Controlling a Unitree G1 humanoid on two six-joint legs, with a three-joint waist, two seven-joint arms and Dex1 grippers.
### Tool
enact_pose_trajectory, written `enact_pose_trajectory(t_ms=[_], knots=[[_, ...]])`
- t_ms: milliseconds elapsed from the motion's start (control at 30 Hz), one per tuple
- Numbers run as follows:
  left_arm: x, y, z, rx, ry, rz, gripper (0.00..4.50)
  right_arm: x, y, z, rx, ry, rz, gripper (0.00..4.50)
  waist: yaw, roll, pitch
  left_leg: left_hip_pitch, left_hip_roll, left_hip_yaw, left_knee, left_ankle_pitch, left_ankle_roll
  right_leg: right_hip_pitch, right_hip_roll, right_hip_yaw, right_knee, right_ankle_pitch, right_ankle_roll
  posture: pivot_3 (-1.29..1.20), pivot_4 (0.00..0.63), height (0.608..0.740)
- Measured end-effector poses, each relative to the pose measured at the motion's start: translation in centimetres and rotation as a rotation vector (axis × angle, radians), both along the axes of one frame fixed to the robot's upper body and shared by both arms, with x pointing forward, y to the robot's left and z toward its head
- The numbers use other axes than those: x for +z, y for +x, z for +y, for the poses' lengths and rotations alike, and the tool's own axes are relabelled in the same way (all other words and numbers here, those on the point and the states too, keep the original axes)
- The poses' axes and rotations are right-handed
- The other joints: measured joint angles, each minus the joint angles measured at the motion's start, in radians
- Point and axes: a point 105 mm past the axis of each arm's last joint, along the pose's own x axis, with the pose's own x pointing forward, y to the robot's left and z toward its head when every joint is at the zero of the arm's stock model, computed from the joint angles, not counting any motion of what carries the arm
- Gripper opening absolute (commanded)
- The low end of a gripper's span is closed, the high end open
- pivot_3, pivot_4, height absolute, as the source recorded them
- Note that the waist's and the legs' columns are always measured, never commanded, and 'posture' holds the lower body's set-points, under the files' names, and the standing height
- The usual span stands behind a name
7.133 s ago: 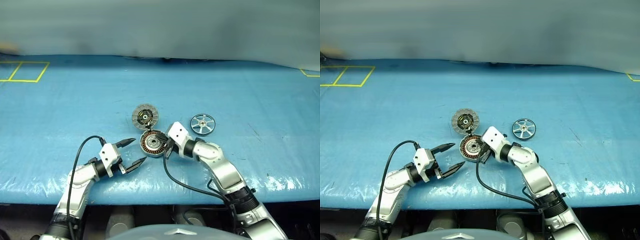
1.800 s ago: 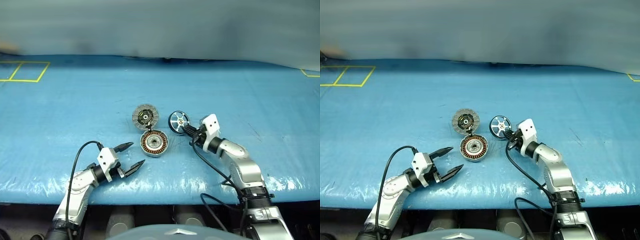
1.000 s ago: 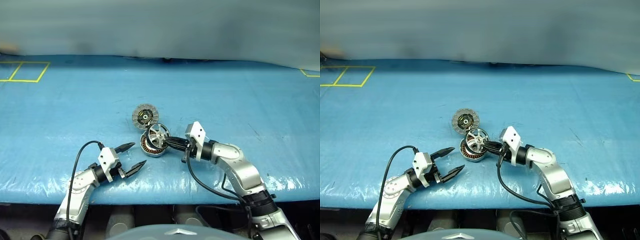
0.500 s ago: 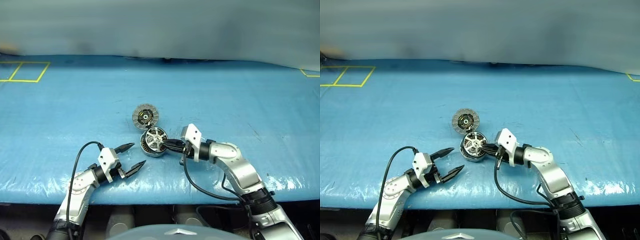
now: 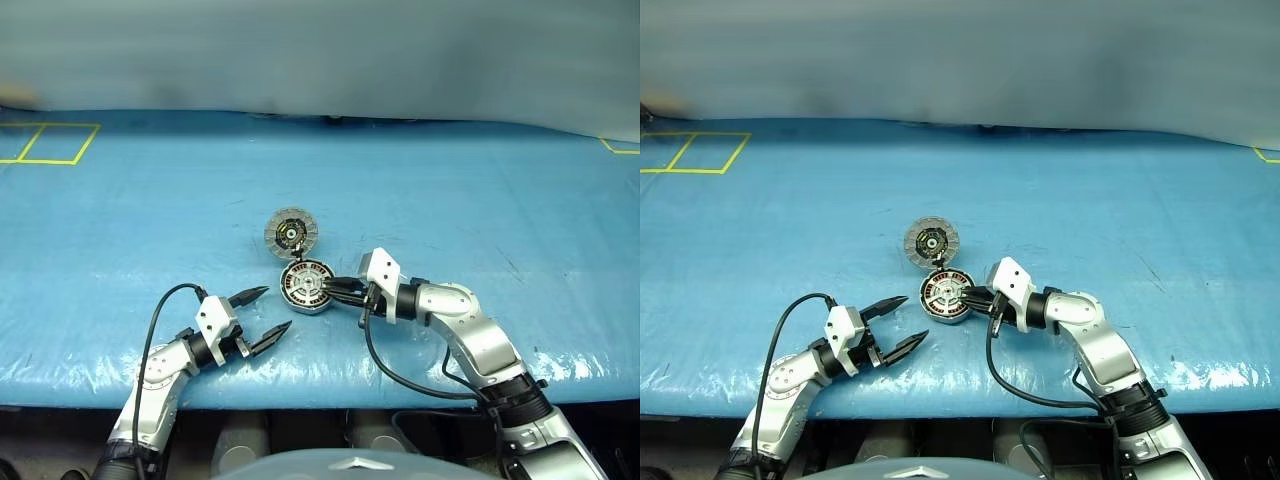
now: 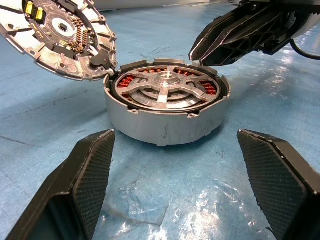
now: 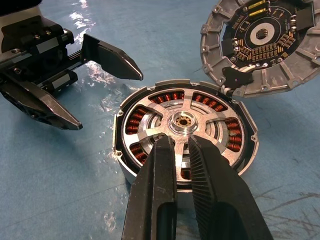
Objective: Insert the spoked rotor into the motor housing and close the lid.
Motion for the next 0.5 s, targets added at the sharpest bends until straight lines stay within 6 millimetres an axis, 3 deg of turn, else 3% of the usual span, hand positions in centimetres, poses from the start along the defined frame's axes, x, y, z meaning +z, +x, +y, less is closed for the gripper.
enact_pose_trajectory(t_ms=[267, 500], knots=[[0.0, 0.0, 0.0, 0.0, -0.002, 0.001, 4.15, 0.8, 0.7, 1.6, -0.017, 0.095, 0.006, 0.56, -0.002, 0.0, 0.0, 0.0, 0.0, 0.0, 0.0, 0.0, 0.0, 0.0, 0.0, 0.0, 0.0, 0.0, 0.0, 0.0, 0.15, 0.74], [0.0, 0.0, 0.0, 0.002, -0.001, 0.001, 4.15, -0.8, 1.3, 3.0, -0.018, 0.078, 0.048, 0.56, 0.0, 0.0, 0.0, 0.0, 0.0, 0.0, 0.0, 0.0, 0.0, 0.0, 0.0, 0.0, 0.0, 0.001, 0.001, 0.0, 0.15, 0.74]])
